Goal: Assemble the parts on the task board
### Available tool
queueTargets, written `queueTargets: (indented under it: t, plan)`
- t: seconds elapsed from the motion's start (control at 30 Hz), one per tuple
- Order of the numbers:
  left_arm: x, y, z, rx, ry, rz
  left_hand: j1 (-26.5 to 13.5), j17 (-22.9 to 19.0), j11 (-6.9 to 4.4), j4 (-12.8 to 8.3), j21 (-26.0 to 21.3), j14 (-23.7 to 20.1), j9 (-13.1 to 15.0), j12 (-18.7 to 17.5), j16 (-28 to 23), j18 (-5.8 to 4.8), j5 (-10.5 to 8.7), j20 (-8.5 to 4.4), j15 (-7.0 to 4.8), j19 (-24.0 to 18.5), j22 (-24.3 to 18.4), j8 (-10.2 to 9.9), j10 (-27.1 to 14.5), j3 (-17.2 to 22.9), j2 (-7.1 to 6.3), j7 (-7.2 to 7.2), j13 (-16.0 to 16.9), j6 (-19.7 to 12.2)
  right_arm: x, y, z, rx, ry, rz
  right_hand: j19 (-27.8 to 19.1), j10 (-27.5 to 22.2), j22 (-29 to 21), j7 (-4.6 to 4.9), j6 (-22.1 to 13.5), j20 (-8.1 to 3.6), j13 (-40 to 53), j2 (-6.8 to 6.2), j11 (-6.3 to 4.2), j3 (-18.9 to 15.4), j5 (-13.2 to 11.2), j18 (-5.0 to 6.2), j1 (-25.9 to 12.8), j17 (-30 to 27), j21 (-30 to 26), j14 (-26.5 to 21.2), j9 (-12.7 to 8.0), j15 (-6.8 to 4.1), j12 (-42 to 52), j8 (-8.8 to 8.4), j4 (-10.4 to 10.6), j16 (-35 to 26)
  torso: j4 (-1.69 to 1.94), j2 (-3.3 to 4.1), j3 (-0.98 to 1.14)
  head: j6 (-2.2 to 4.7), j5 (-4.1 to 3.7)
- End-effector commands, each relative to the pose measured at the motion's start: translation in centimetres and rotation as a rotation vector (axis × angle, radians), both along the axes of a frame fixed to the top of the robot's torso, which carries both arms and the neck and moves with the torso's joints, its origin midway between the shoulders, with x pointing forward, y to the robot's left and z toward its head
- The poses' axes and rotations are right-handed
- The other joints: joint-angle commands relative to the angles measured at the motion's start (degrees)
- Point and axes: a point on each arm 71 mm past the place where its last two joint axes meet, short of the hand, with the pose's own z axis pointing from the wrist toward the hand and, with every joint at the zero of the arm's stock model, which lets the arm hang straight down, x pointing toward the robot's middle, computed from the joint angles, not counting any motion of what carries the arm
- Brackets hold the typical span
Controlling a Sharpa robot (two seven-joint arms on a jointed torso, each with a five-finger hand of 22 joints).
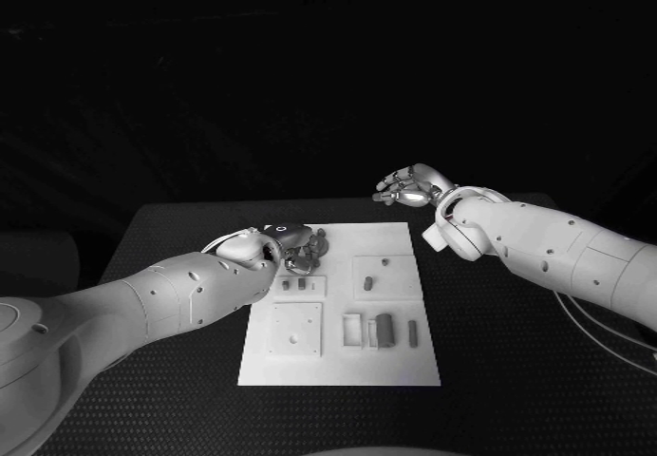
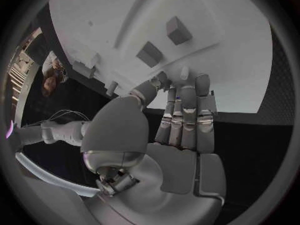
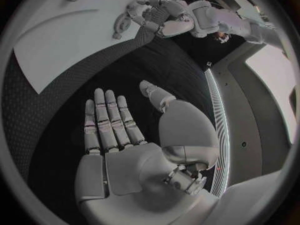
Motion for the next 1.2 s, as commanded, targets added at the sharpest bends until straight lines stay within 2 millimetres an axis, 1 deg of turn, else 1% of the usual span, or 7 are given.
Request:
queueTargets:
  t: [0.03,0.2,0.4,0.57,0.7,0.8,1.2]
  plan:
    - [-0.2,-0.3,-0.2,0.01,0.014,-0.026,0.1,-0.1,0.23,0.0,0.6,0.7,-0.1,0.0,0.5,3.0,-0.16,-0.11,0.01,0.4,1.6,0.1,-0.4,0.4,0.69,0.05,-0.2,0.1,0.0,0.2,0.0,0.002,-0.003,0.014,-0.3,0.5,0.1,1.8,-0.4,0.05,-0.1,0.21,0.12,-0.4,-0.2,-0.61,0.3,-0.1,-0.3,-0.1,-0.1,0.33,-0.3,0.37,0.0,-0.2,0.02,-0.03,0.03,-0.12,-0.03]
    - [-0.5,-0.6,-0.3,-0.003,0.026,-0.042,-0.2,-0.4,-0.11,0.0,2.1,1.3,-0.3,0.2,1.4,3.16,-0.23,-0.4,-0.31,0.8,1.6,0.7,1.2,0.5,1.06,0.0,-0.4,1.1,0.0,0.2,0.0,0.002,-0.004,0.013,-0.3,0.5,0.1,1.8,-0.4,0.05,-0.1,0.21,0.12,-0.4,-0.2,-0.61,0.3,-0.1,-0.3,-0.1,-0.1,0.33,-0.3,0.39,0.0,-0.2,0.02,-0.06,0.03,-0.19,-0.02]
    - [-0.7,-1.0,-0.1,-0.029,0.018,-0.048,-0.3,-0.6,-0.14,-0.1,3.0,1.7,-0.4,0.2,1.9,3.26,-0.3,-0.5,-0.37,0.9,1.6,0.8,1.8,0.4,1.1,0.06,-0.5,1.2,0.0,0.2,0.0,0.002,-0.004,0.013,-0.3,0.5,0.1,1.8,-0.4,0.05,-0.1,0.21,0.12,-0.4,-0.2,-0.61,0.3,-0.1,-0.3,-0.1,-0.1,0.33,-0.3,0.4,0.0,-0.2,0.04,-0.04,0.01,-0.23,-0.07]
    - [-0.7,-1.1,-0.2,-0.039,0.027,-0.036,-0.4,-0.9,-0.12,-0.2,3.7,1.8,-1.0,0.1,2.3,3.37,-0.39,-0.51,-0.35,0.8,1.5,0.1,2.2,0.5,0.81,-0.31,-0.8,-0.2,0.0,0.3,0.0,0.003,-0.003,0.016,-0.3,0.5,0.1,1.81,-0.4,0.05,0.0,0.22,0.12,-0.4,-0.2,-0.61,0.3,-0.1,-0.3,-0.1,-0.1,0.33,-0.3,0.41,0.0,-0.2,0.0,-0.05,0.05,-0.16,0.02]
    - [-0.9,-1.3,-0.3,-0.034,0.042,-0.037,-0.4,-1.3,0.18,-0.2,4.1,1.7,-1.4,-0.3,2.4,3.52,-0.63,-0.29,-0.07,0.5,1.5,-0.5,0.9,0.5,0.66,-0.22,-1.4,-1.6,0.0,0.1,0.0,0.002,-0.004,0.012,-0.3,0.5,0.1,1.81,-0.4,0.04,0.0,0.23,0.12,-0.4,-0.2,-0.61,0.3,-0.2,-0.3,-0.1,-0.1,0.33,-0.3,0.42,0.0,-0.2,0.01,-0.01,0.03,-0.16,-0.07]
    - [-0.9,-1.3,-0.3,-0.032,0.043,-0.037,-0.5,-1.4,0.23,-0.1,4.2,1.7,-1.5,-0.3,2.4,3.57,-0.67,-0.25,-0.04,0.5,1.5,-0.6,0.8,0.5,0.76,-0.19,-1.5,-1.7,0.0,0.2,0.0,0.002,-0.004,0.013,-0.3,0.5,0.2,1.81,-0.4,0.04,0.0,0.23,0.12,-0.4,-0.2,-0.62,0.3,-0.2,-0.3,-0.1,-0.1,0.34,-0.3,0.42,0.0,-0.2,0.02,-0.03,0.04,-0.23,-0.06]
    - [-0.9,-1.4,-0.7,-0.027,0.051,-0.03,-0.7,-2.0,-0.01,0.1,5.0,2.0,-1.3,0.5,2.9,3.83,-0.67,-0.29,-0.24,0.4,1.4,0.7,3.0,0.7,1.33,0.64,-1.4,0.2,0.0,0.3,0.0,0.003,-0.004,0.016,-0.3,0.5,0.2,1.81,-0.4,0.04,0.0,0.24,0.12,-0.4,-0.2,-0.62,0.3,-0.2,-0.3,-0.1,-0.2,0.34,-0.4,0.45,0.0,-0.1,-0.05,-0.01,0.06,-0.38,-0.22]
